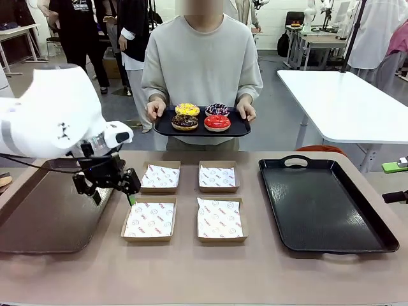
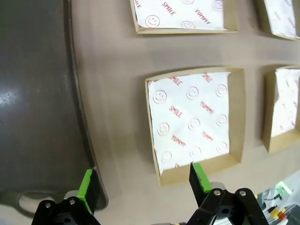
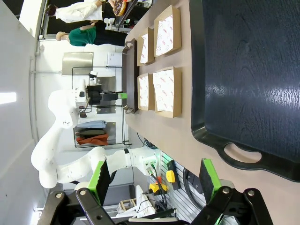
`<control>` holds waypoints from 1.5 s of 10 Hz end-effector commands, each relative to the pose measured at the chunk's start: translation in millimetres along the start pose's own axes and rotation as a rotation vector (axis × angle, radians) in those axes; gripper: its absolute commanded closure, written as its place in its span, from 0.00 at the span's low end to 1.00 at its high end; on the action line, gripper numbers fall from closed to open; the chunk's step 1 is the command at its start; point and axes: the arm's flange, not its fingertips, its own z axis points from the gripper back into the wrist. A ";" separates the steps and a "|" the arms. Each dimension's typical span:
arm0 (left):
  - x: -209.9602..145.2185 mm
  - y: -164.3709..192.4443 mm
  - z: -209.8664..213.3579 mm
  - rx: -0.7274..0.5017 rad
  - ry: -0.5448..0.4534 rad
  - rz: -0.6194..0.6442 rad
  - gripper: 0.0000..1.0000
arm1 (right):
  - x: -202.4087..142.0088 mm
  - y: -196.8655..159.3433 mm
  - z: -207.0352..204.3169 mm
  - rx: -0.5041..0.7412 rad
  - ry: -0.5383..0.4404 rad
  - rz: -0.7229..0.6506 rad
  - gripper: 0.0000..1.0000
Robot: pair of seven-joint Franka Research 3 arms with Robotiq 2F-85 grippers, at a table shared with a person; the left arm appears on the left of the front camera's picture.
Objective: Individually package the donuts and arrange them on the tray.
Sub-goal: Pick up one Paper togo box.
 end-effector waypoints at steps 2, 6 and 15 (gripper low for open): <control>16.0 -13.1 -32.1 0.025 -0.017 0.051 0.00 | 0.8 1.3 -1.1 0.008 -0.004 0.002 0.00; 12.1 -22.4 -43.4 0.044 -0.010 0.026 0.00 | 0.8 1.3 -1.1 0.008 -0.004 0.002 0.00; 12.4 -15.4 -44.2 0.028 -0.006 0.023 0.00 | 0.8 1.3 -1.1 0.008 -0.004 0.002 0.00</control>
